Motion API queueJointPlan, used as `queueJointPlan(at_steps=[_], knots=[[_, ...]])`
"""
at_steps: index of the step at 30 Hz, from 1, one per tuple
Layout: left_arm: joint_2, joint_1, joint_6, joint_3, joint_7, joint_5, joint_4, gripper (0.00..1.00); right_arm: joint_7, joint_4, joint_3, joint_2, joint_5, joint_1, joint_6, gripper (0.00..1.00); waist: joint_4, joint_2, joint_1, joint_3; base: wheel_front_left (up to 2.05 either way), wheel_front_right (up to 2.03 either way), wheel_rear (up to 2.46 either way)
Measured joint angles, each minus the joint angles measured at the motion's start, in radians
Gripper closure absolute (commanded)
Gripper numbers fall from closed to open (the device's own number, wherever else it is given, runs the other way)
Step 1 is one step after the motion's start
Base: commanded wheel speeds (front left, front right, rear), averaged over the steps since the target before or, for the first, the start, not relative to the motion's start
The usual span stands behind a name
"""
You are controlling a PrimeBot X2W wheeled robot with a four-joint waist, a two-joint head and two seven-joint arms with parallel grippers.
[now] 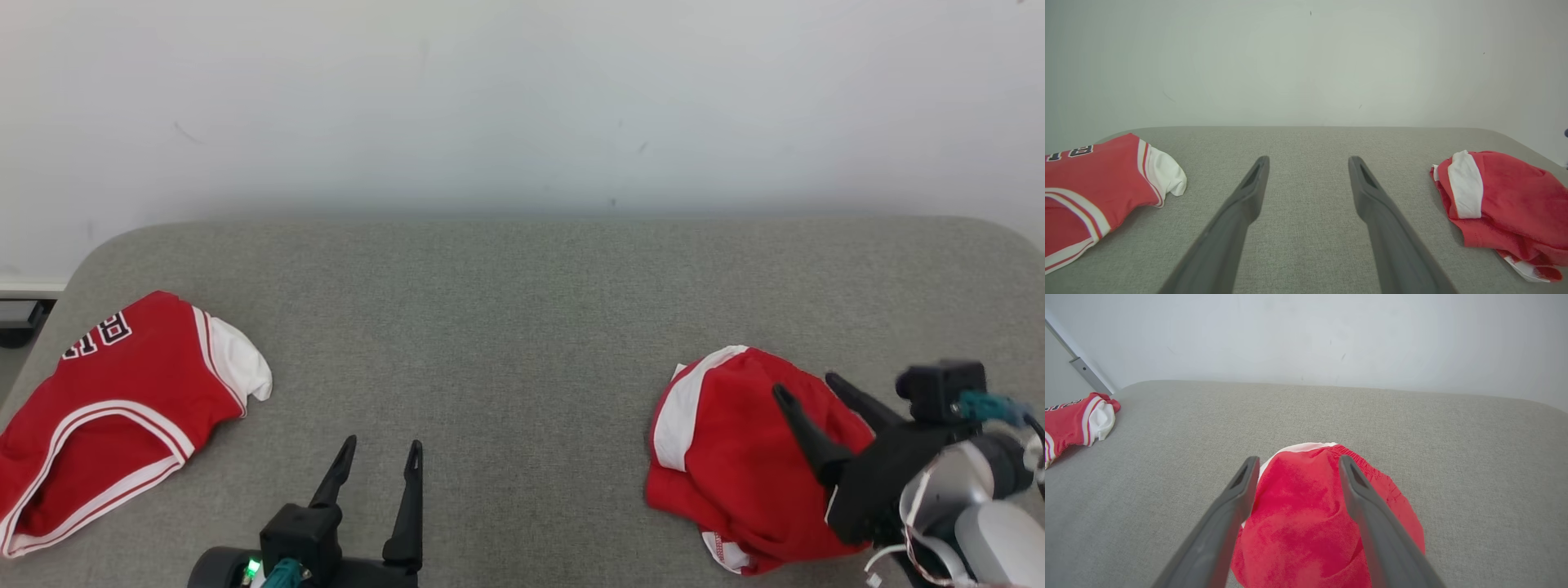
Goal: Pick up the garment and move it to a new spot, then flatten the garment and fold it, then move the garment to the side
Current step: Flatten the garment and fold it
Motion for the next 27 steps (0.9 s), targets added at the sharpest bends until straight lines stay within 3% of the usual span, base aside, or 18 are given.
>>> queueJointPlan(at_steps=[16, 27], knots=[[0.001, -0.024, 0.0, -0.032, -0.001, -0.026, 0.001, 0.0, 0.364, 0.28, 0.212, -0.028, -0.106, -0.367, 0.036, 0.0, 0.053, 0.0, 0.0002, 0.032, 0.0, 0.0, 0.0], [0.0, -0.067, 0.0, -0.06, -0.007, -0.044, 0.016, 0.0, 0.55, 0.492, 0.304, -0.007, -0.136, -0.479, 0.054, 0.0, 0.102, 0.0001, 0.0002, 0.063, 0.0, 0.0, 0.0]])
